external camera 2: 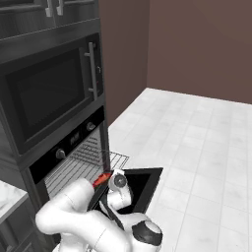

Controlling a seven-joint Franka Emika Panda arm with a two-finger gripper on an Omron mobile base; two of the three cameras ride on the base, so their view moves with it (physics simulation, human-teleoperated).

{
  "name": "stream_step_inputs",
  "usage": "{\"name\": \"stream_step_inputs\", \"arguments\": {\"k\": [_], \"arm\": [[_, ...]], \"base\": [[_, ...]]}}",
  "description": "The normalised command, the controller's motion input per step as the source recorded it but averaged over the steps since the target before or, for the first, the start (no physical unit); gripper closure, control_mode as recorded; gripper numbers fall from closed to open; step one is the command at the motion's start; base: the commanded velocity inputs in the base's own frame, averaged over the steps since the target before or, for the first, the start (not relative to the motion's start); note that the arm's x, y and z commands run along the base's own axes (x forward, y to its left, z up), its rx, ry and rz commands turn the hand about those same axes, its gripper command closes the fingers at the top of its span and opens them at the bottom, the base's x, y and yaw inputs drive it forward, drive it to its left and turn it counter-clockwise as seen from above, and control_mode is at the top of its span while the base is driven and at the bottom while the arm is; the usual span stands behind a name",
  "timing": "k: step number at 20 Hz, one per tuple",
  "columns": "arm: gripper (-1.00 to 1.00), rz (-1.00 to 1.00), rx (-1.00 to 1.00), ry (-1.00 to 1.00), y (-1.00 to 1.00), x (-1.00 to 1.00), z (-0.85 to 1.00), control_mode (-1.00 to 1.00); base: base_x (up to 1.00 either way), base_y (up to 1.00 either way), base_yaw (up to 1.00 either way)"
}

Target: Place the fish on the rack of the oven, and slide the rack back inside. Close the oven door.

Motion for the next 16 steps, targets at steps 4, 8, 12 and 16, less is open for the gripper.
{"name": "stream_step_inputs", "arguments": {"k": [4, 8, 12, 16], "arm": [[-1.0, 0.0, 0.02, -0.02, 0.68, 0.45, -0.13, -1.0], [-1.0, -0.01, 0.0, 0.03, 0.98, 0.4, 0.01, -1.0], [-1.0, -0.04, 0.0, 0.03, 1.0, 0.36, 0.06, -1.0], [-1.0, -0.09, -0.01, 0.0, 1.0, 0.25, 0.02, -1.0]], "base": [[0.0, 0.0, 0.0], [0.0, 0.0, 0.0], [0.0, 0.0, 0.0], [0.0, 0.0, 0.0]]}}
